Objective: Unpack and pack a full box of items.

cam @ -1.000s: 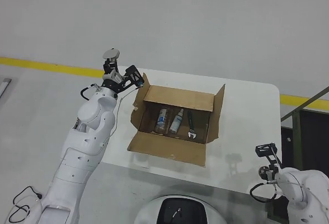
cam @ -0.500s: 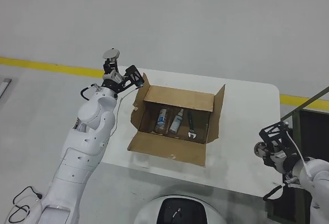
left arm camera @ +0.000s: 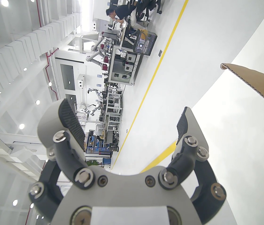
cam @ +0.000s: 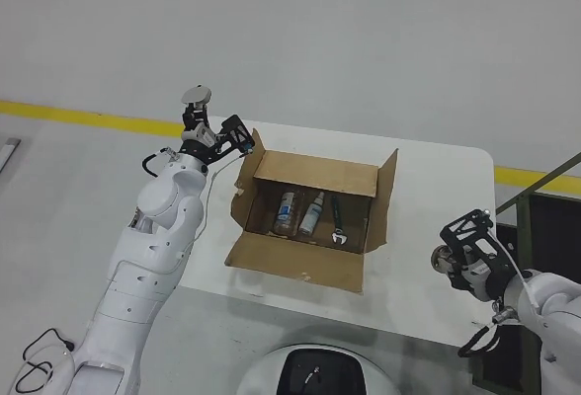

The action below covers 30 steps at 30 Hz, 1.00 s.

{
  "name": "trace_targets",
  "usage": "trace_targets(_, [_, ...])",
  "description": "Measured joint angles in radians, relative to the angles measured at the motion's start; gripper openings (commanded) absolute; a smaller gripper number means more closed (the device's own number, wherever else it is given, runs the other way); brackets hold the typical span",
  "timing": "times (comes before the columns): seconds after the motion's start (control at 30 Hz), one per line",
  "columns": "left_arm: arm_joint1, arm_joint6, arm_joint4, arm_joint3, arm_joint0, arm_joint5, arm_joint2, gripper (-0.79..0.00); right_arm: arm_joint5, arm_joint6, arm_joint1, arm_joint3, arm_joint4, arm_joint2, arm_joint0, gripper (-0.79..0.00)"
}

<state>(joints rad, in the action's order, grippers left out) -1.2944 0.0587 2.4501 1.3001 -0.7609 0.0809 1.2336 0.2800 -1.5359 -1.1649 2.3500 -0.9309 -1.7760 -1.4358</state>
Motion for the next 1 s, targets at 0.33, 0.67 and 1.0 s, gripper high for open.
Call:
trace_targets(0.33, [0.0,0.0,0.0,0.0,0.0,0.0,0.0,0.0,-0.007,0.175,-0.002,0.0,0.096,0.18,0.021,-0.785])
trace_targets(0.67, [0.0,0.0,0.0,0.0,0.0,0.0,0.0,0.0,-0.22,0.365,-0.02,-0.083,-0.034,0.441,0.161,-0.785])
trace_targets(1.0, [0.0,0.0,0.0,0.0,0.0,0.0,0.0,0.0,-0.382,0.552,-0.053,-0.292,-0.281,0.666,0.31,-0.785])
